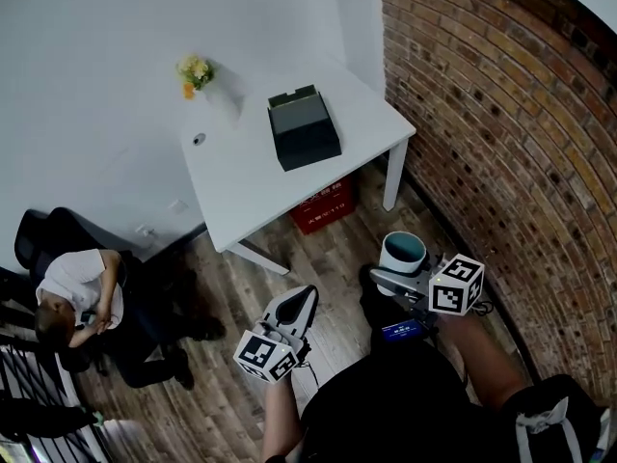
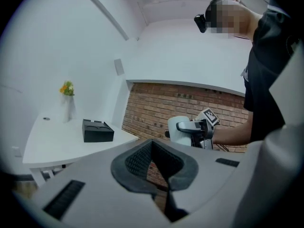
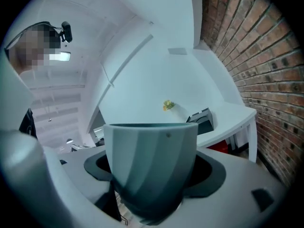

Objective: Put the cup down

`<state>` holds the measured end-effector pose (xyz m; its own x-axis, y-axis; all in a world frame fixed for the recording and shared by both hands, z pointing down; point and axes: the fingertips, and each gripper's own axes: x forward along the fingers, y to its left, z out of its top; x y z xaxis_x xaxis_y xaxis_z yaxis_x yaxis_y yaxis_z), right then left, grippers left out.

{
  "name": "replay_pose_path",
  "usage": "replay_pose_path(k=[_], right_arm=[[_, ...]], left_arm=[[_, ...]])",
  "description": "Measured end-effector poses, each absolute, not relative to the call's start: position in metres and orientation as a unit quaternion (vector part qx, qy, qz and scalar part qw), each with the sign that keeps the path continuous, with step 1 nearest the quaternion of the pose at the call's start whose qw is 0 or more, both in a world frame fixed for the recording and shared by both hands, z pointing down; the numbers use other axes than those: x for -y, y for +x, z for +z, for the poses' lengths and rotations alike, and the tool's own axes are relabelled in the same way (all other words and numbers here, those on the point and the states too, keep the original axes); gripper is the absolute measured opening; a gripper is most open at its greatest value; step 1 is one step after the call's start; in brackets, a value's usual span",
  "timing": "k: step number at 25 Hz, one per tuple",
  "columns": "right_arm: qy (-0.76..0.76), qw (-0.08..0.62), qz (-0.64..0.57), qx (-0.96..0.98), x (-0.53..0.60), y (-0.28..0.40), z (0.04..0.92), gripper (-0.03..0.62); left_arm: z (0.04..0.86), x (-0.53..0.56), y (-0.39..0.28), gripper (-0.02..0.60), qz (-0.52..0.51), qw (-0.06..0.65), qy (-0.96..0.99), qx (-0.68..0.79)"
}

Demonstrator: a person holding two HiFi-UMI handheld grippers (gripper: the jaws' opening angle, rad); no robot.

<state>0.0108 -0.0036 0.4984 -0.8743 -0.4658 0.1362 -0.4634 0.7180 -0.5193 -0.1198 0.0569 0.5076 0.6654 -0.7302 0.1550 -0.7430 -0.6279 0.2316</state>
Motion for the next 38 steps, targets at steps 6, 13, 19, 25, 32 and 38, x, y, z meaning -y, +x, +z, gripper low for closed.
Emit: replay_pose_path(k=[6, 13, 19, 25, 32, 38], right_arm=[[-0.215, 0.003, -0.265, -0.940, 0.119, -0.017, 0.496, 0.399], [-0.177, -0.010, -0.266, -0.948, 0.241, -0.035, 0.488, 0.399], [-0.151, -0.013, -0.259, -0.954, 0.309, -0.051, 0.477, 0.399], [-0.128, -0.017, -0.259, -0.957, 0.333, -0.070, 0.476, 0.399], [-0.131, -0.010, -0.256, -0.958, 0.339, -0.086, 0.469, 0.399], [-0.149, -0.004, -0.249, -0.957, 0.342, -0.095, 0.464, 0.399]], left_arm=[[0.502, 0.052, -0.140, 0.008, 0.026, 0.134, 0.891, 0.434], [0.477, 0.183, -0.149, 0.008, 0.009, 0.115, 0.885, 0.452], [0.468, 0.245, -0.156, 0.008, 0.009, 0.111, 0.876, 0.469], [0.467, 0.269, -0.169, 0.008, 0.009, 0.113, 0.866, 0.487], [0.468, 0.279, -0.175, 0.008, 0.008, 0.121, 0.872, 0.475], [0.468, 0.286, -0.181, 0.008, 0.006, 0.122, 0.884, 0.451]])
